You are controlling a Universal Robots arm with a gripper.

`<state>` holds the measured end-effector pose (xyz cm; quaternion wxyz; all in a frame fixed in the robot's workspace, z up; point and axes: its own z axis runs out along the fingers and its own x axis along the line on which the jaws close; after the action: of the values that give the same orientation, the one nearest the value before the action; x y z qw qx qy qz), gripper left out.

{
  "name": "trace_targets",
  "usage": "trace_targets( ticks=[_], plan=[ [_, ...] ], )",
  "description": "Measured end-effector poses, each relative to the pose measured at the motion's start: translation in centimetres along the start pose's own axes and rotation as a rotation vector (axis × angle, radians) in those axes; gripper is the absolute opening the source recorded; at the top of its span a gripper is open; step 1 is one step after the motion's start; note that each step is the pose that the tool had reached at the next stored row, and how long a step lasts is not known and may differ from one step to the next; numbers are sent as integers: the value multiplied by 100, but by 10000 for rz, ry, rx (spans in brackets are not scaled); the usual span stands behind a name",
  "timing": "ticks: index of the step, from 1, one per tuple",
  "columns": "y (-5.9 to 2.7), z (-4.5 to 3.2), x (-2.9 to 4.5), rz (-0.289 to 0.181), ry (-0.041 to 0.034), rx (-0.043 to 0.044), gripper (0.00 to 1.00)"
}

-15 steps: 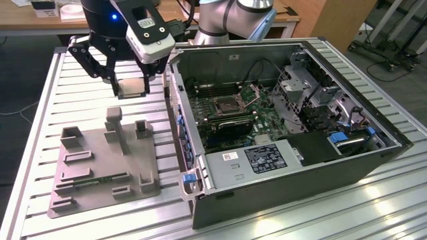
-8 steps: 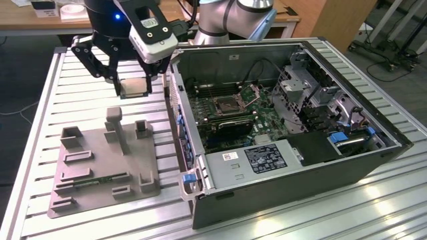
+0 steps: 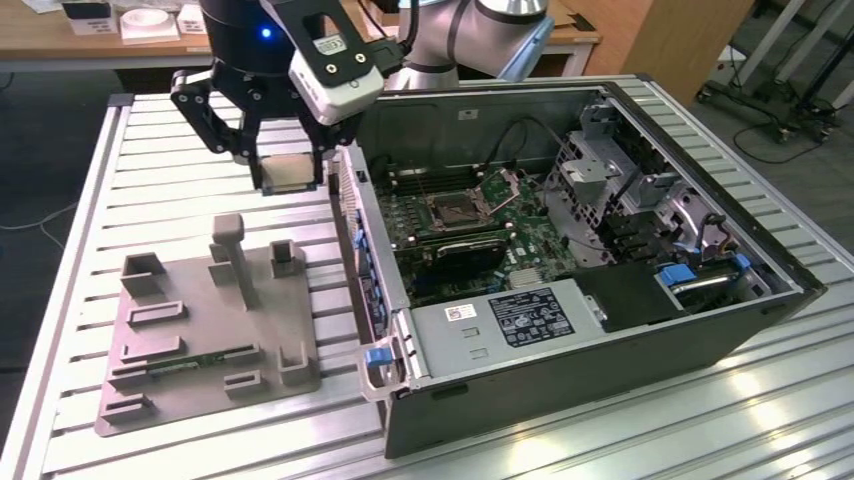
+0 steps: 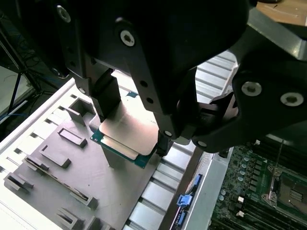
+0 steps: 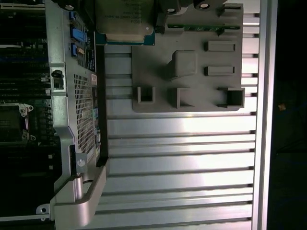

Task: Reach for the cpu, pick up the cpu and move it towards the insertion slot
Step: 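Pick up the cpu and move it towards the insertion slot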

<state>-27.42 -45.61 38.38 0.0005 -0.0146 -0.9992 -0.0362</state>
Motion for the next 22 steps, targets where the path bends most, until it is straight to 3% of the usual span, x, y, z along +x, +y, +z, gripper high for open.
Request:
trace_targets(
  ticks=[22],
  plan=[
    [4, 1, -145, 0, -1, 0, 55]
  ],
)
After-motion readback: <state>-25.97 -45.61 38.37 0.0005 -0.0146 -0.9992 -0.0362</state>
